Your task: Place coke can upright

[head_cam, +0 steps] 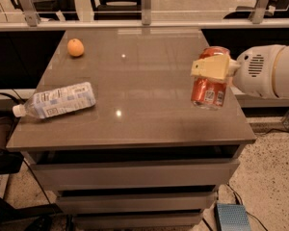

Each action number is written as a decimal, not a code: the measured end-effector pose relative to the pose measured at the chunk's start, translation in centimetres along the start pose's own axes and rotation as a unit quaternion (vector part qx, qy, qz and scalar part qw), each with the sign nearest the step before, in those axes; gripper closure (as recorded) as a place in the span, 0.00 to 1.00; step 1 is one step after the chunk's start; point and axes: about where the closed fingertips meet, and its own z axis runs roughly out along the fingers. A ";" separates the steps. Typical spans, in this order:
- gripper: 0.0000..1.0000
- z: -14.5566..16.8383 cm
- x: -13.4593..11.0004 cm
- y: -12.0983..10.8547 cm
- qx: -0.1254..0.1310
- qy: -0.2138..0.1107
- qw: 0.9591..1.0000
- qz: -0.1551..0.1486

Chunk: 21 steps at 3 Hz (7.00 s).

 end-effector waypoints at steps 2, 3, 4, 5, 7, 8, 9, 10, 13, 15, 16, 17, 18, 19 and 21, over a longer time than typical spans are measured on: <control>1.00 2.0 1.3 0.0 0.033 -0.034 0.985 -0.163; 1.00 5.1 1.9 0.7 0.098 -0.056 0.967 -0.227; 1.00 7.5 1.0 1.6 0.156 -0.069 0.950 -0.262; 1.00 9.2 -0.1 1.4 0.212 -0.071 0.931 -0.289; 1.00 10.1 -1.1 -1.5 0.334 -0.039 0.889 -0.312; 1.00 9.6 -1.2 -2.2 0.375 -0.034 0.875 -0.303; 1.00 9.5 -1.3 -2.3 0.378 -0.036 0.874 -0.302; 1.00 9.2 -1.2 -2.4 0.384 -0.007 0.864 -0.326; 1.00 8.0 -2.6 -0.6 0.423 0.091 0.824 -0.367; 0.83 7.8 -4.2 1.1 0.433 0.098 0.821 -0.360; 0.59 7.7 -4.7 1.4 0.437 0.096 0.817 -0.364; 0.36 7.7 -4.6 1.3 0.437 0.096 0.817 -0.364; 0.13 7.6 -4.6 1.3 0.437 0.096 0.817 -0.364; 0.00 7.6 -4.9 1.3 0.442 0.095 0.811 -0.372; 0.00 4.1 -3.3 3.0 0.407 0.090 0.816 -0.401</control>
Offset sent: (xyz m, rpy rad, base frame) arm 0.0632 0.0140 -0.0189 -0.2951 -0.2543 0.5157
